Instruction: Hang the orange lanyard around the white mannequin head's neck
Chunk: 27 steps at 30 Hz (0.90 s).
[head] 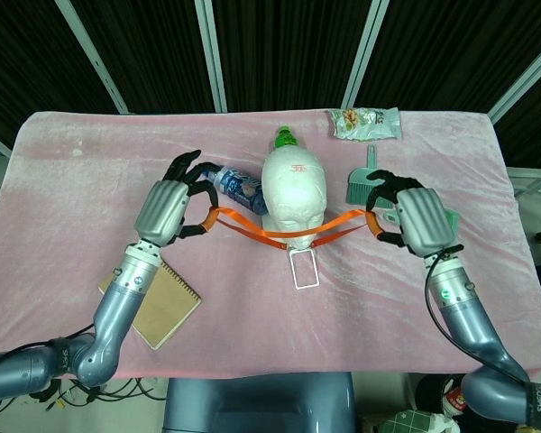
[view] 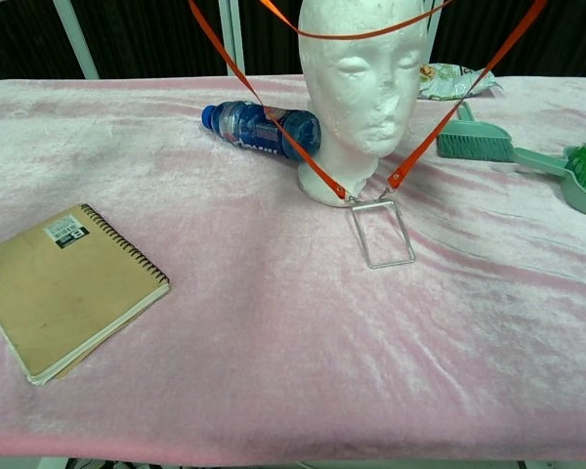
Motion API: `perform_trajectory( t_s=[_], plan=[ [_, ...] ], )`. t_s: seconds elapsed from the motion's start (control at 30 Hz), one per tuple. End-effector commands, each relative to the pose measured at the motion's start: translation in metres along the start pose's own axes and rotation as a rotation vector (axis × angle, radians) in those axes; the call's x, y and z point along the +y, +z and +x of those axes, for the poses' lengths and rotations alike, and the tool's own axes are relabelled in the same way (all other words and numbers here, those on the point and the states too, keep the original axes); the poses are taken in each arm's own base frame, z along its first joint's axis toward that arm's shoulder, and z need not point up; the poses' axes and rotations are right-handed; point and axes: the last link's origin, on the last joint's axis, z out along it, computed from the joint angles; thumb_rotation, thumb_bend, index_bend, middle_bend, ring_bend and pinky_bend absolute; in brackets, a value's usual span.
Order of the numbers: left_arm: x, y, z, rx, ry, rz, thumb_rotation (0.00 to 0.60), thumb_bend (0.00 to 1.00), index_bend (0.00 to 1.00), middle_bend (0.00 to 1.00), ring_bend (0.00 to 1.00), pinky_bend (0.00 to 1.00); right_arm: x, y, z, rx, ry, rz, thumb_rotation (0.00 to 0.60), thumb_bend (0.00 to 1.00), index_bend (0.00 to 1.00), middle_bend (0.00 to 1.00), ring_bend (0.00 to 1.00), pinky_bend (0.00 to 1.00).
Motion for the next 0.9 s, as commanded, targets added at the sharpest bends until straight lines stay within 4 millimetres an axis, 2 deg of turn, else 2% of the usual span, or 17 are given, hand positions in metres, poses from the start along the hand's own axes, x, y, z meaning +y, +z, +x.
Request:
perform_trajectory(
  t_s=[0.03, 0.43, 0.7, 0.9],
  plan=[
    [0.0, 0.006, -0.001, 0.007, -0.023, 0.008, 0.6, 0.46, 0.61, 0.22, 0.0, 0.03, -0.003, 0.017, 0.003, -0.006, 0.012, -0.015, 0.6, 0.47, 0.84, 0.25, 0.34, 0.3],
    [-0.007, 0.034, -0.005, 0.05, -0.119, 0.048, 0.6, 0.46, 0.61, 0.22, 0.0, 0.03, 0.002, 0.061, 0.012, 0.009, 0.067, -0.082, 0.6, 0.47, 0.84, 0.25, 0.34, 0.3],
    [-0.011, 0.052, -0.007, 0.089, -0.227, 0.085, 0.6, 0.46, 0.61, 0.23, 0.0, 0.04, 0.005, 0.08, 0.022, 0.035, 0.099, -0.102, 0.6, 0.48, 0.84, 0.25, 0.35, 0.3],
    [-0.024, 0.063, -0.011, 0.128, -0.189, 0.121, 0.6, 0.46, 0.61, 0.23, 0.0, 0.04, 0.01, 0.095, 0.02, 0.015, 0.112, -0.128, 0.6, 0.48, 0.84, 0.25, 0.35, 0.3]
  ],
)
